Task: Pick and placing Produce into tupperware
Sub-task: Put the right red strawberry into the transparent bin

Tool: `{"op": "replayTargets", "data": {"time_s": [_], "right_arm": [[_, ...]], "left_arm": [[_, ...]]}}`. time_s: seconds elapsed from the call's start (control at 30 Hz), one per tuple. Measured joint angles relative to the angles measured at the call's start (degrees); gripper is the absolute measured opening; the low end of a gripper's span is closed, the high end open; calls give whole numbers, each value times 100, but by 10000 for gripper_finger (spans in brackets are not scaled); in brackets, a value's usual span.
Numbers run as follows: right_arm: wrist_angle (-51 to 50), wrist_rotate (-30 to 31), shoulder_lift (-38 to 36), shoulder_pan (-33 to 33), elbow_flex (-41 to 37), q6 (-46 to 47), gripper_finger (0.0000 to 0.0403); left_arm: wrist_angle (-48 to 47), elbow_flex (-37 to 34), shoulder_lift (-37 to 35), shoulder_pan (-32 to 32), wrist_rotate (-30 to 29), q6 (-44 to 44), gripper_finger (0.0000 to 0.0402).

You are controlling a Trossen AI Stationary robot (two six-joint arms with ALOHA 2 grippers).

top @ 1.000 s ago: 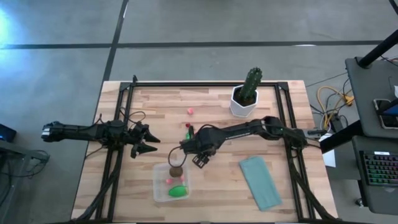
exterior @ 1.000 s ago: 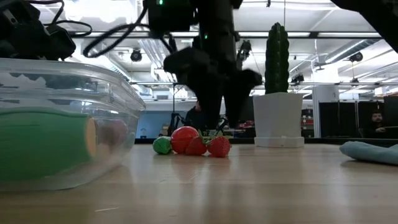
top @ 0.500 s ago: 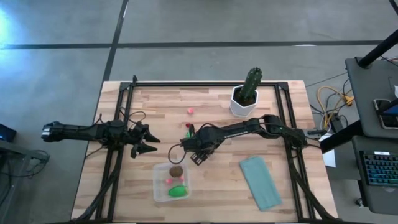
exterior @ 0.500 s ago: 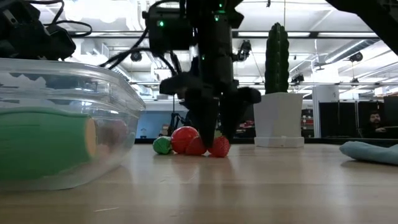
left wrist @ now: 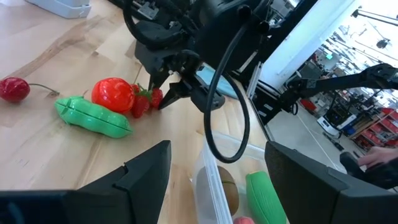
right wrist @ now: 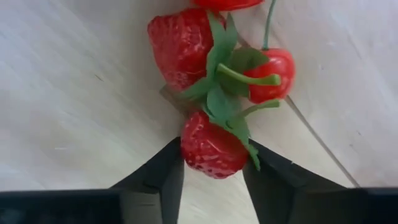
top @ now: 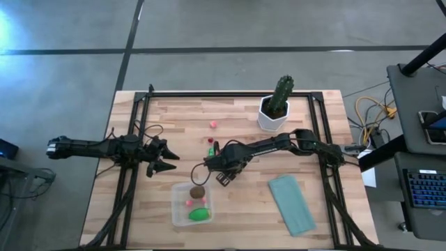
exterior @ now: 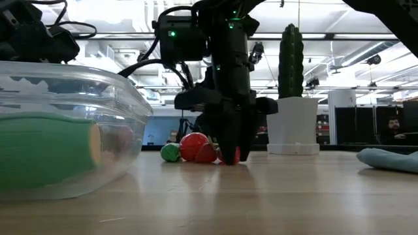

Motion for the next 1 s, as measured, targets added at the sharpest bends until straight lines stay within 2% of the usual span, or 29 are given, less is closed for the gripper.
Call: {"op": "replayTargets", "data": {"time_s": [0.13,0.4,0.6,0.67,0.83,1.0], "right_arm": [[80,63,0,-1,89,-93,115],[46,46,-68,5,357,-274,133],[48,11,-374,199,929,-425,121],[82,-228,-416,282,1267,-572,117],[683,-1286,-425,480,2035,-889,122],[1221,-1536,-261,538,2283,-492,123]], "left_arm": [[1,0,0,1,0,-1,246],[0,0,2,0,0,0,246],[2,-1,1,1,0,-2,246],[0,2,12,2,0,0,246],[2,-2,-4,0,0,0,246],[0,2,0,1,0,-2,246]]}}
